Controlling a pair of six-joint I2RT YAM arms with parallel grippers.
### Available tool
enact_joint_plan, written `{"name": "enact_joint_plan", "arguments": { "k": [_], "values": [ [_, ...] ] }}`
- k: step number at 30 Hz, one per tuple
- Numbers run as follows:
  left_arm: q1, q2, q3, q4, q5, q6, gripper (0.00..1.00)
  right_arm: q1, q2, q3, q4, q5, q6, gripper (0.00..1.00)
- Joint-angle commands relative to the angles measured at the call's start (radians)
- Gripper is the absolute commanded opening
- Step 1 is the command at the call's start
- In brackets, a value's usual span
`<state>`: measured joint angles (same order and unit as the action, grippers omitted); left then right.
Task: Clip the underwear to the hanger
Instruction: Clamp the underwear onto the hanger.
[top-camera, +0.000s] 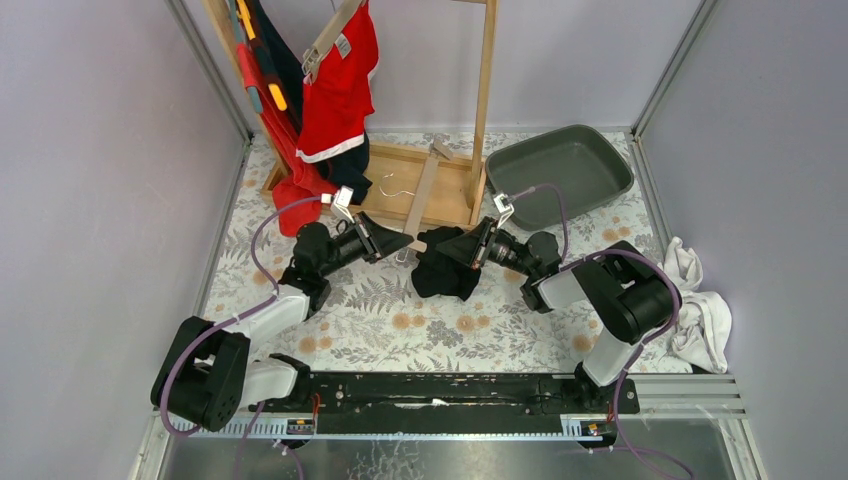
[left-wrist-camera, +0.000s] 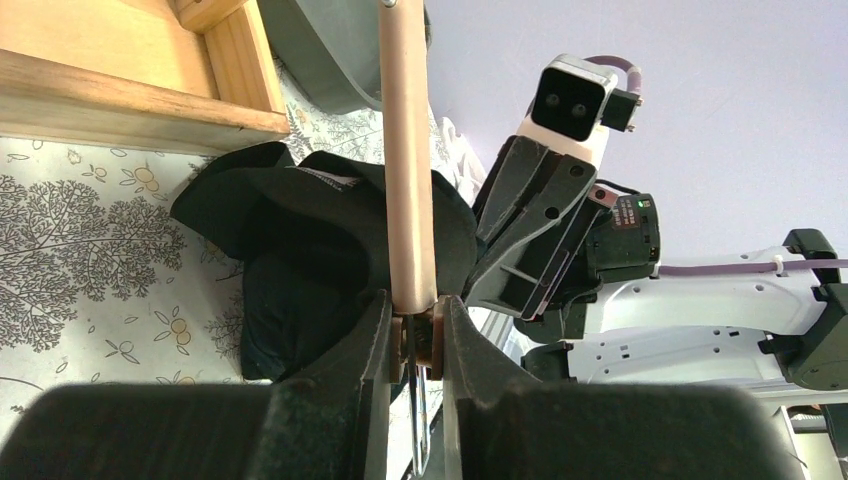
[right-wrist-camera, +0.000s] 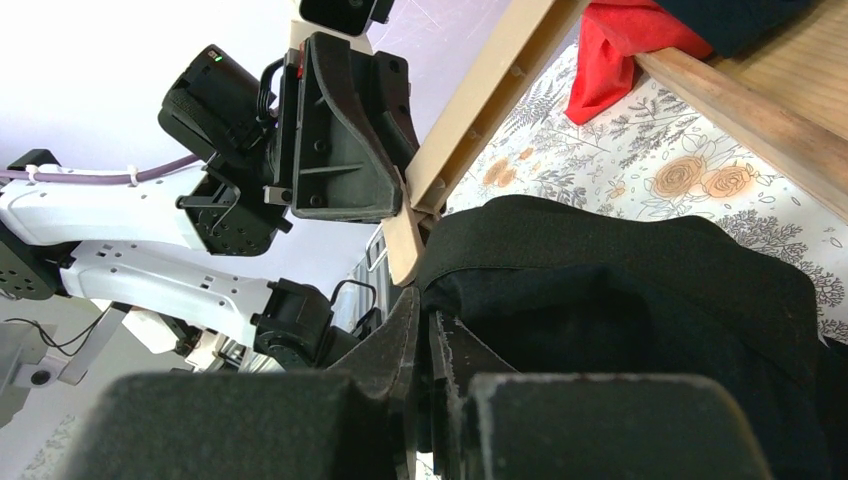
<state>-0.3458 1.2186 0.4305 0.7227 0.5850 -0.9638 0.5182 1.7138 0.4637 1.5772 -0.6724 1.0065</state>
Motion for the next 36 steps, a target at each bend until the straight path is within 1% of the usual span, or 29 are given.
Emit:
{"name": "enact_joint_plan", "arguments": {
  "k": [1,21,31,36],
  "values": [
    [0.005,-0.005,0.032,0.101,0.014,-0.011,0.00,-0.004,0.009,0.046,0.127,-0.025,0.008,0.00],
    [0.004,0.005,0.032,0.135,0.014,-0.038,0.00,0.002,0.043,0.107,0.127,-0.051,0.040,0.00],
    [0.004,-0.023,0.028,0.110,0.014,-0.033,0.00,0.000,0.055,0.099,0.127,-0.037,0.030,0.00],
    [0.004,-0.016,0.018,0.122,0.014,-0.037,0.00,0.001,0.050,0.107,0.127,-0.041,0.033,0.00]
  ]
}}
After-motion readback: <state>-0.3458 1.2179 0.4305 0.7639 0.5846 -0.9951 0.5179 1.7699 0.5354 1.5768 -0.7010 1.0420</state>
